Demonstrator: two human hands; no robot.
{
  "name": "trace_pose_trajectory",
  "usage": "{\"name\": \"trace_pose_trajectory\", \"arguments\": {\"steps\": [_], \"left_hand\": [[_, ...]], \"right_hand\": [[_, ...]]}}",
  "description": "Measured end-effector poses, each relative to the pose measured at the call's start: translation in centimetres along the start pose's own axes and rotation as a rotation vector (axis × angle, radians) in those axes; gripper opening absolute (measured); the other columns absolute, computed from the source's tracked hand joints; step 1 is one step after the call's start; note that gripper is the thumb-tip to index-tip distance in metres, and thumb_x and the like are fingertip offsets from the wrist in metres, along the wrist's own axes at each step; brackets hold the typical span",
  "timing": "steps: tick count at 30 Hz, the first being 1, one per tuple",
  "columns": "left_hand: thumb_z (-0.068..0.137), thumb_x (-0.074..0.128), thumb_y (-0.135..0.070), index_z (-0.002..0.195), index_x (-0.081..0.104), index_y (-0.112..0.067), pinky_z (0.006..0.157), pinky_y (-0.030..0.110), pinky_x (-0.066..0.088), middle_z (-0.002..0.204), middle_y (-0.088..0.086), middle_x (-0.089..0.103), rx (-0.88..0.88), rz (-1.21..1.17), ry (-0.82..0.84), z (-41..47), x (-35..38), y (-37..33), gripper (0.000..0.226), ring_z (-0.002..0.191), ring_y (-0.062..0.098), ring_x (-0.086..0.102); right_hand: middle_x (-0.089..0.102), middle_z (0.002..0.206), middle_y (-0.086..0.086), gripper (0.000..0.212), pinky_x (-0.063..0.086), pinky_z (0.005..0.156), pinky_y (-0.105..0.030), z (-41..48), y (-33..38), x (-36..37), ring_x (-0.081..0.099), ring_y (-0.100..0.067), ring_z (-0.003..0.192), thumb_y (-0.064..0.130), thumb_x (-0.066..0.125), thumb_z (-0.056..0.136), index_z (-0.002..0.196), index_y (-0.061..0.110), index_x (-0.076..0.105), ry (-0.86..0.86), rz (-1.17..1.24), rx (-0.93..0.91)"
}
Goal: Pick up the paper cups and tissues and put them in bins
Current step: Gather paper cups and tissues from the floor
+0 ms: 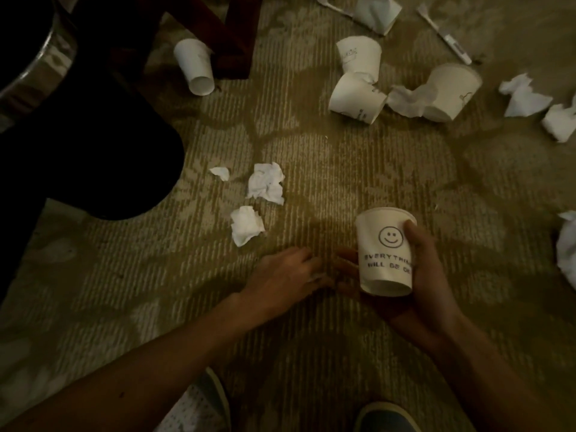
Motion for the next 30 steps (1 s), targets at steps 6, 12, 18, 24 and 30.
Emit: {"name": "trace_pose_trajectory", "arguments": {"steps": [6,12,18,24,30], "left_hand": [[0.099,0.039,-0.042,0.08,0.06,-0.017,0.069,0.016,0.03,0.096,-0.005,0.045,-0.505,-0.099,-0.355,-1.6,-4.8,6.6,0.038,0.088,0.005,0.039],[0.104,0.04,-0.024,0.097,0.057,-0.008,0.083,0.014,0.024,0.111,-0.006,0.043,-0.61,-0.218,-0.458,-1.9,-4.6,9.1,0.025,0.104,0.007,0.038],[0.099,0.036,-0.043,0.089,0.059,-0.015,0.085,0.027,0.032,0.104,0.0,0.059,-0.481,-0.088,-0.234,-2.7,-2.1,9.7,0.037,0.102,0.017,0.049],[0.09,0.065,-0.034,0.074,0.043,-0.021,0.072,0.029,0.037,0.084,-0.006,0.048,-0.471,-0.098,-0.296,-3.0,-2.5,9.7,0.029,0.083,0.011,0.042],[0.097,0.055,-0.018,0.119,0.058,-0.025,0.087,0.015,0.039,0.117,-0.011,0.061,-0.595,-0.34,-0.363,-1.4,-4.6,10.3,0.023,0.103,-0.001,0.052]], "right_hand": [[0.063,0.123,-0.026,0.066,0.052,0.086,-0.046,1.4,-0.6,2.8,0.06,-0.038,0.113,0.06,0.059,0.072,0.118,0.014,0.069,0.081,-0.134,0.002],[0.053,0.132,-0.029,0.078,0.05,0.083,-0.043,1.8,-1.2,4.5,0.057,-0.035,0.108,0.063,0.066,0.066,0.126,0.012,0.063,0.117,-0.143,0.0],[0.056,0.13,-0.029,0.075,0.05,0.087,-0.047,1.9,-1.7,4.7,0.061,-0.035,0.105,0.062,0.064,0.07,0.126,0.012,0.063,0.121,-0.134,0.0],[0.058,0.128,-0.028,0.075,0.048,0.089,-0.048,2.0,-2.1,4.6,0.065,-0.034,0.101,0.062,0.063,0.07,0.126,0.012,0.063,0.135,-0.121,0.011],[0.06,0.124,-0.029,0.08,0.051,0.085,-0.046,2.0,-1.7,4.8,0.064,-0.036,0.101,0.064,0.067,0.064,0.125,0.012,0.063,0.152,-0.146,0.0]]}}
Point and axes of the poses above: each hand's wrist, its own z-axis towards the middle knuckle, its own x-axis out of the palm, y = z × x, the point moved 4 cm from there along z, towards the middle knuckle
